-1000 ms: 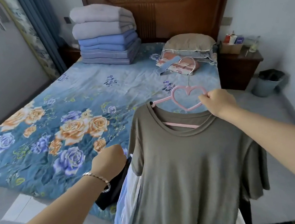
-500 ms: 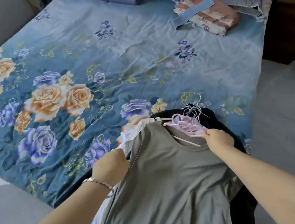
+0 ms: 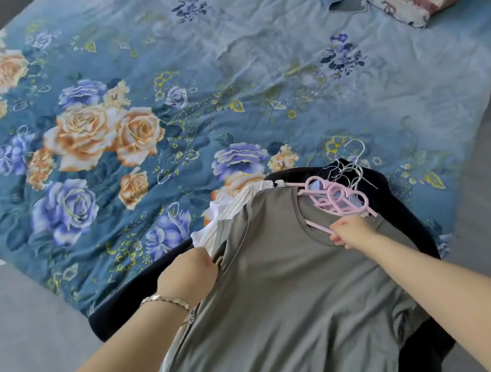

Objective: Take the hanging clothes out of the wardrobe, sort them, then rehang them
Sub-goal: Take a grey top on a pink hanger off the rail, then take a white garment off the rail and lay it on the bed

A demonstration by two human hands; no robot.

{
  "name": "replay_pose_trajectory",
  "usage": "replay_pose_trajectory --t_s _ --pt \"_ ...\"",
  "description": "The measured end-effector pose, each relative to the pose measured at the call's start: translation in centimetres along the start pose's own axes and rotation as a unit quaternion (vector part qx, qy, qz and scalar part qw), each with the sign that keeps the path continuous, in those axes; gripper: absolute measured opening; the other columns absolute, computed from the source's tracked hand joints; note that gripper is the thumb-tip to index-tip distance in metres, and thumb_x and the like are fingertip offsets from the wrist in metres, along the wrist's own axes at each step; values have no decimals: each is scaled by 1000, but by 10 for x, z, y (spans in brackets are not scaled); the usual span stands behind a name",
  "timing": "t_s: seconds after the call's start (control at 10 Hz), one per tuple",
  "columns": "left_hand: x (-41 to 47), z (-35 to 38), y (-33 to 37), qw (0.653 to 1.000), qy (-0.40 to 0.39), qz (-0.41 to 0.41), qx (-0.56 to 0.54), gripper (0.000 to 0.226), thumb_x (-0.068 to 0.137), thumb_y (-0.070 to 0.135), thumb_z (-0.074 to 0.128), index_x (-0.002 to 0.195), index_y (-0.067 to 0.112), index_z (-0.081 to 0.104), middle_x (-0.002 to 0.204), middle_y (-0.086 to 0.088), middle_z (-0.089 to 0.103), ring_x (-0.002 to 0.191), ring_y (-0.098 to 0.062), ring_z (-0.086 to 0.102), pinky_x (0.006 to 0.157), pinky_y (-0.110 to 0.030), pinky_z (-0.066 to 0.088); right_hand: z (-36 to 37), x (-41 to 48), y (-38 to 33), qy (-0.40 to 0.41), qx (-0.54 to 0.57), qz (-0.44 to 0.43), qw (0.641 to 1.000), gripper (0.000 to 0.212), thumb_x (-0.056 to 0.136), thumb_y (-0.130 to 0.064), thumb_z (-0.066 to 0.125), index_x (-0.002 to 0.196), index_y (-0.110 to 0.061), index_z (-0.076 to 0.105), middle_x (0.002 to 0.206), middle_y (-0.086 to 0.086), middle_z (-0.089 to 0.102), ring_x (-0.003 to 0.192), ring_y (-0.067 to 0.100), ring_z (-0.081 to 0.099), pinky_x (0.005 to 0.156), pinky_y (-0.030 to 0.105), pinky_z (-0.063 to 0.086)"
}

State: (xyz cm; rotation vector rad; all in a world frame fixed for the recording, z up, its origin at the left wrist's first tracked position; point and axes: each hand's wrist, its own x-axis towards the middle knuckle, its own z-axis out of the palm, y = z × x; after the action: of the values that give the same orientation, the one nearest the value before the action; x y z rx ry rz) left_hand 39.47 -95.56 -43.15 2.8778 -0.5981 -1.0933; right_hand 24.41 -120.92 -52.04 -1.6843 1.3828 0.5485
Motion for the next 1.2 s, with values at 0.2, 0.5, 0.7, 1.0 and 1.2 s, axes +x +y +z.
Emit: replay_pose_trajectory --t_s 0.2,0.5,0.7,1.0,1.2 --pt "-36 -21 -47 1000 -2 -6 -15 23 88 17 37 66 17 44 75 0 56 74 -28 52 59 -24 36 33 -72 -67 -43 -110 -110 987 24 90 -12 45 72 -11 61 83 9 70 85 29 64 83 34 50" --pt "-171 -79 -212 985 96 -78 -117 12 89 21 44 85 22 55 96 -2 62 94 -23 59 78 -27 45 144 -286 -195 -103 -375 -326 862 23 92 -15 40 74 -7 53 94 18 62 91 31 58 70 28 37" --pt "-305 -99 -367 957 184 -172 -141 9 89 23 44 85 27 51 111 -1 64 104 -22 59 83 -26 45 271 -461 -259 -101 -499 -468 722 19 90 -12 43 77 -8 57 93 20 60 76 26 50 65 27 34" --pt "-530 -95 -560 857 247 -392 -224 13 90 21 43 89 16 55 87 -7 64 90 -25 62 72 -26 42 457 -718 -293 -121 -594 -654 452 32 93 -18 43 114 0 60 122 18 60 104 32 58 91 33 46" --pt "-669 -48 -607 735 291 -547 -275 21 90 19 43 100 14 61 108 -9 67 99 -25 63 78 -26 46 541 -852 -261 -193 -589 -724 302 31 92 -19 48 117 -5 60 121 14 60 113 29 57 77 27 40"
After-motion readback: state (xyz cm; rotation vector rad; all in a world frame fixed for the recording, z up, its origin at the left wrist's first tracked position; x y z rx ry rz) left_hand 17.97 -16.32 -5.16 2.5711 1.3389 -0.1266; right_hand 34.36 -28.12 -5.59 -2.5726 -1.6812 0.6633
